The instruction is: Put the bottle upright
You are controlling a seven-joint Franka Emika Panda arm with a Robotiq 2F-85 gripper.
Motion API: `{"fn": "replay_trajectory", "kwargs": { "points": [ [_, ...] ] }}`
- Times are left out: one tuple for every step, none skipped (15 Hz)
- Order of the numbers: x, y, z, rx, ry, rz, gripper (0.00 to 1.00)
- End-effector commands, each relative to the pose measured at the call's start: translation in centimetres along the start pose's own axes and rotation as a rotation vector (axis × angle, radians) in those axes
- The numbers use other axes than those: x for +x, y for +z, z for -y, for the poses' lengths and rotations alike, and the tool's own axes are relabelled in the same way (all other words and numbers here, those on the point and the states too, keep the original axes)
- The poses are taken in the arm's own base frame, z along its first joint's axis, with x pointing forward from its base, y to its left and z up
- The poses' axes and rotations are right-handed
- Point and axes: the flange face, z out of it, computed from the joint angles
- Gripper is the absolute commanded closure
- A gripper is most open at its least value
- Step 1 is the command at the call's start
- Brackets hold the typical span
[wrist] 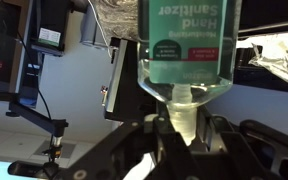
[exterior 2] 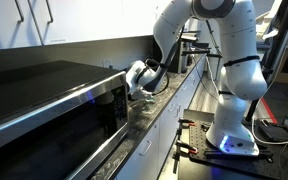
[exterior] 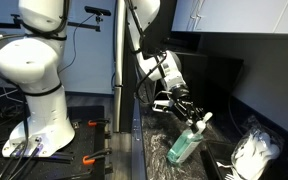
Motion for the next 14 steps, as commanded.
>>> {"fn": "replay_trajectory", "kwargs": {
  "points": [
    [0.0, -0.1, 0.1, -0.001, 0.000, 0.000, 0.92],
    [0.0, 0.0, 0.0, -0.003, 0.015, -0.017, 0.92],
    [0.0, 0.0, -0.1, 0.001, 0.022, -0.034, 0.92],
    [-0.2, -0.2, -0.2, 0.005, 0.036, -0.060, 0.92],
    [-0.4, -0.3, -0.2, 0.006, 0.051, -0.084, 0.92],
    [-0.8, -0.4, -0.3, 0.014, 0.068, -0.090, 0.92],
    [-1.1, -0.4, -0.4, 0.013, 0.085, -0.106, 0.92],
    [-1.4, -0.6, -0.7, 0.016, 0.108, -0.118, 0.92],
    [-1.6, -0.7, -0.8, 0.015, 0.129, -0.128, 0.92],
    [-1.9, -0.7, -1.1, 0.016, 0.147, -0.140, 0.92],
    [-2.2, -0.8, -1.2, 0.014, 0.161, -0.152, 0.92],
    [-2.5, -0.9, -1.3, 0.012, 0.175, -0.161, 0.92],
    [-2.8, -1.0, -1.5, 0.010, 0.187, -0.167, 0.92],
    [-3.0, -0.9, -1.6, 0.006, 0.200, -0.171, 0.92]
  ]
}}
